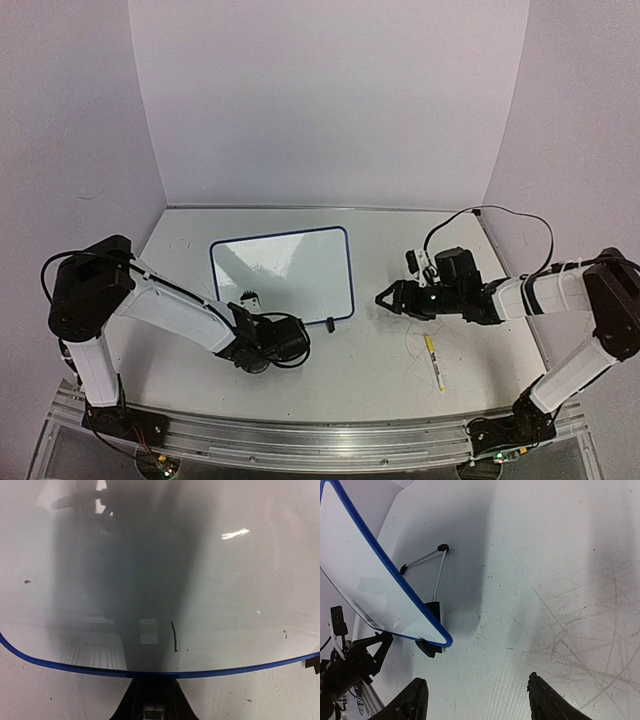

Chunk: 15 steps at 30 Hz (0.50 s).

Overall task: Write a sentence on the whiteboard
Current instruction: Move the whiteboard to the center of the board.

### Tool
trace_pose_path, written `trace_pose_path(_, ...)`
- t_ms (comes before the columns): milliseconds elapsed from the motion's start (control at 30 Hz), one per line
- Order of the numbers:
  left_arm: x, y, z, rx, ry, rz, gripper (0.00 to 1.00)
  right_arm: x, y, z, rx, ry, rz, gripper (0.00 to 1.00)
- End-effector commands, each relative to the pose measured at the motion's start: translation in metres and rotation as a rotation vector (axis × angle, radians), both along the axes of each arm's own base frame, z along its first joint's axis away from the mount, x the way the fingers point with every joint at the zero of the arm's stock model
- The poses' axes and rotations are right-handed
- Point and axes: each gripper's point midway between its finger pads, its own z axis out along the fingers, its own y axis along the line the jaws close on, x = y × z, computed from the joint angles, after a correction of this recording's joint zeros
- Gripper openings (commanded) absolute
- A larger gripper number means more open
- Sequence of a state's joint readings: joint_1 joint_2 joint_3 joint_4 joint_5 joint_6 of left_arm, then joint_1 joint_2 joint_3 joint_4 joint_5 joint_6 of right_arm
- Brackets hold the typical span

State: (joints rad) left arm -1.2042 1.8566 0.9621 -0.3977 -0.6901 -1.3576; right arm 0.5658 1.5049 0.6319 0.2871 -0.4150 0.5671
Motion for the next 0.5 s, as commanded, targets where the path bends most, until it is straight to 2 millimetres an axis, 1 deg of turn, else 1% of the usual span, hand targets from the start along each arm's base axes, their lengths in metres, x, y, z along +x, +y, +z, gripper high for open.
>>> trace_pose_path(0,0.007,-0.027,0.01,-0.039,-0.043,0.018,0.0,-0.003,0.003,0.028,0.05,-0.096,0.022,0.69)
trace_pose_path(167,0.006,-0.051,0.004,-0.021,-0.04,-0.027,0.0,-0.007,-0.005,0.035,0.049,-0.129,0.004,0.69)
trace_pose_path(467,0.004,-0.082,0.001,0.009,-0.067,-0.086,0.0,-0.013,-0.024,0.045,0.013,-0.18,-0.051,0.7)
